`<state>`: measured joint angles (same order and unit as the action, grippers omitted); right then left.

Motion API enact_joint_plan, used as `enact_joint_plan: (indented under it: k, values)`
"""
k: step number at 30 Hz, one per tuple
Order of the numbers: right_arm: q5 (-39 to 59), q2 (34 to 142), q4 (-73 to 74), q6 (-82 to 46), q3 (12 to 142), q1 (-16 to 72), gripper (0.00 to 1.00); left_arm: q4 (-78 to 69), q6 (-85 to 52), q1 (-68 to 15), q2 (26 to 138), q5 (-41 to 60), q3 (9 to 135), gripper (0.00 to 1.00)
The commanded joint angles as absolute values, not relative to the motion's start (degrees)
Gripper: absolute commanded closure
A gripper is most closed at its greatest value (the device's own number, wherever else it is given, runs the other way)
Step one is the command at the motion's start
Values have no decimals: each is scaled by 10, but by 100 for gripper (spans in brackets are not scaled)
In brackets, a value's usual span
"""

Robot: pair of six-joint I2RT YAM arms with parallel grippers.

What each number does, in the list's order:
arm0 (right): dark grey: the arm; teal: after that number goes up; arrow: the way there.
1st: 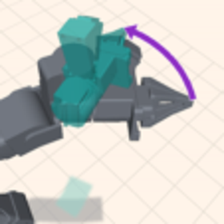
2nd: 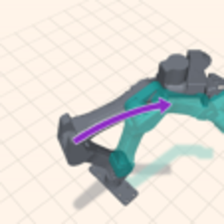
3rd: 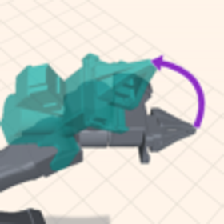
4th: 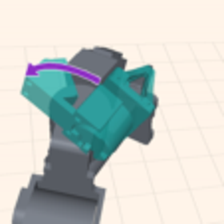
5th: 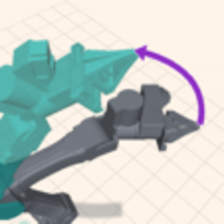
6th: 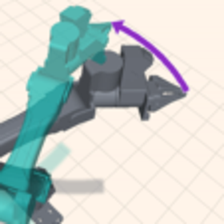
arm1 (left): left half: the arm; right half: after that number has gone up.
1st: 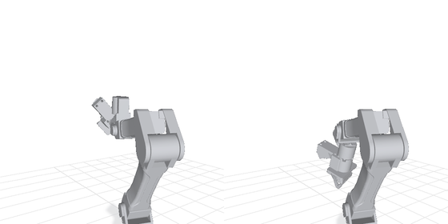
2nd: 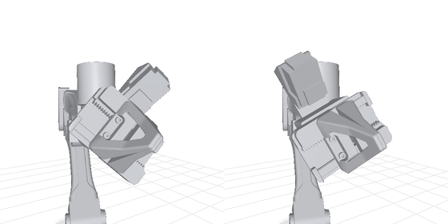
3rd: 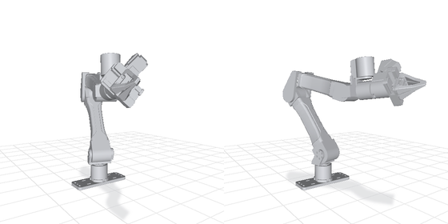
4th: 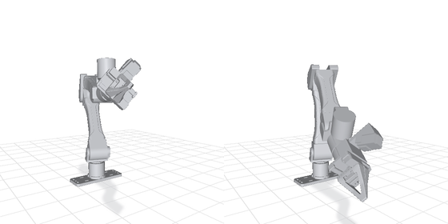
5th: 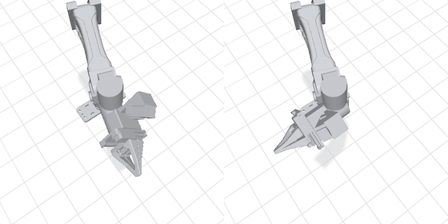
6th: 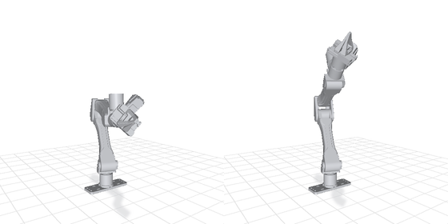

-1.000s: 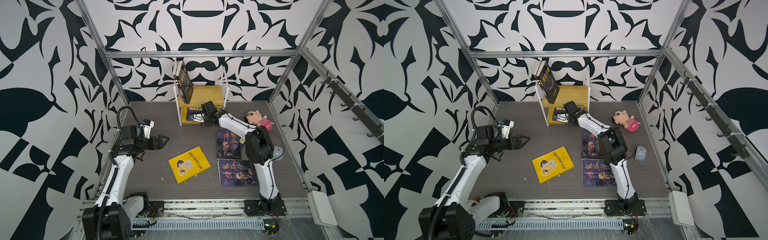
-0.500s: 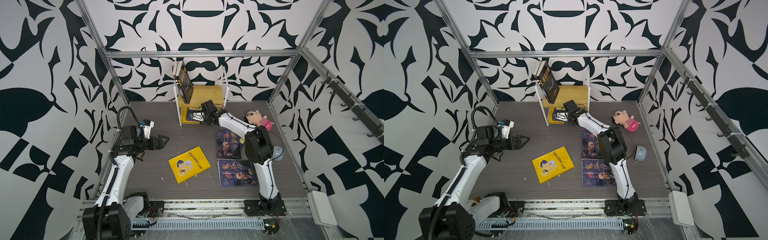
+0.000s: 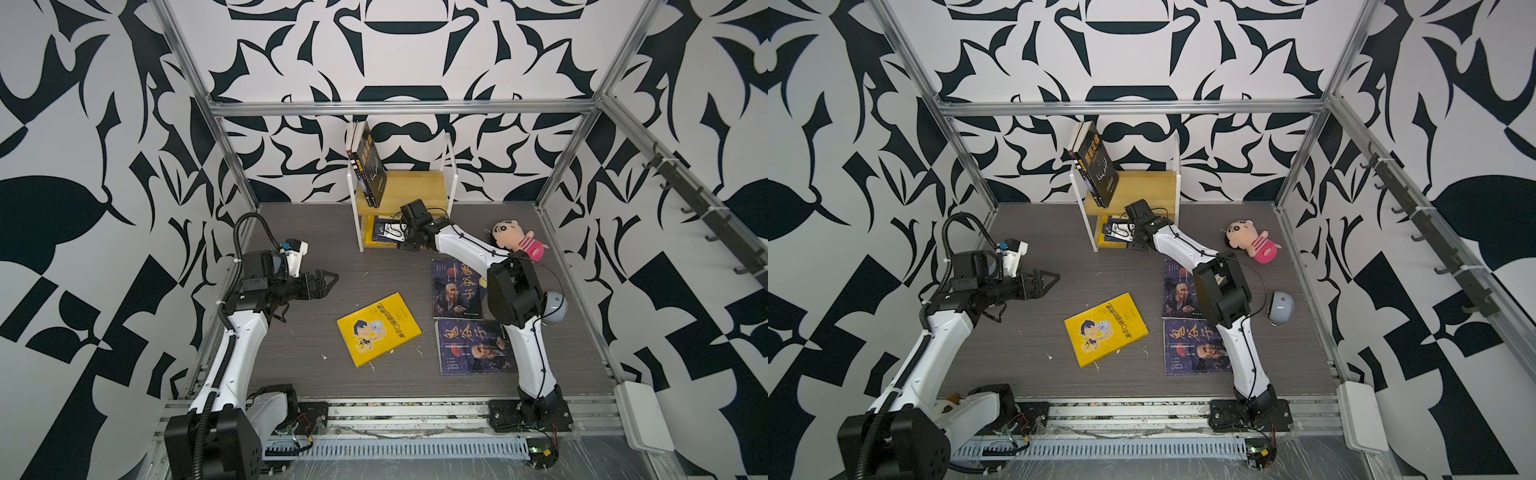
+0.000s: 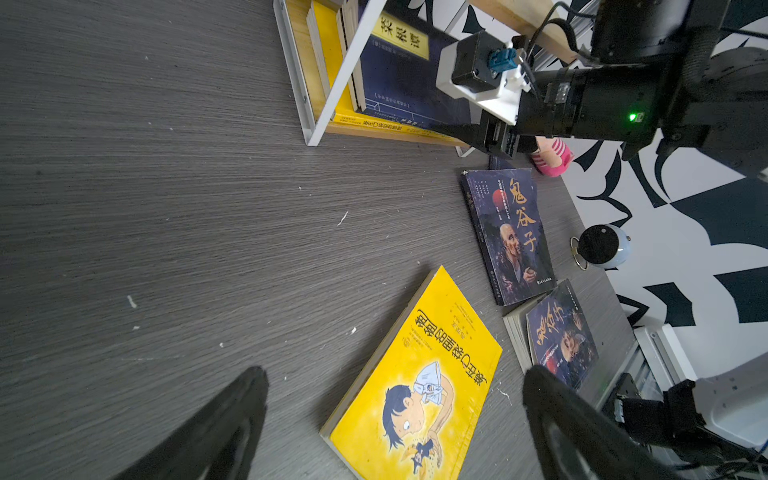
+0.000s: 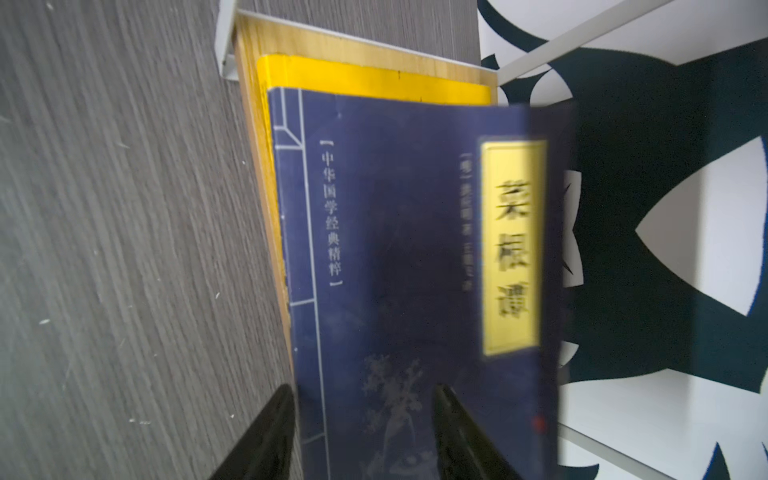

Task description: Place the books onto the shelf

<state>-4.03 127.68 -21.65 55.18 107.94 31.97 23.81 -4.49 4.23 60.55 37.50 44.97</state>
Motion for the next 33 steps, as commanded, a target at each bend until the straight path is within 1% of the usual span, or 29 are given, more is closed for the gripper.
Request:
enact_joint_plan:
  k: [1, 7, 12, 19, 24, 30, 33]
  values:
    - [-39, 1276, -218, 540, 1099, 321, 45, 235, -44, 46, 607, 385, 444, 0]
    - [-54, 1281, -203, 541, 1106, 320, 52, 235, -44, 45, 605, 386, 442, 0]
    - [-57, 1281, -197, 541, 1107, 320, 54, 233, -46, 46, 604, 388, 442, 1]
    - [-63, 1280, -186, 538, 1107, 318, 63, 231, -47, 46, 607, 389, 442, 1]
    - [-70, 1282, -182, 534, 1112, 317, 67, 234, -45, 45, 609, 386, 445, 1]
    - [-65, 1284, -186, 527, 1115, 316, 68, 235, -46, 45, 609, 387, 445, 0]
    - [-40, 1278, -198, 525, 1114, 317, 62, 233, -47, 45, 609, 387, 446, 1]
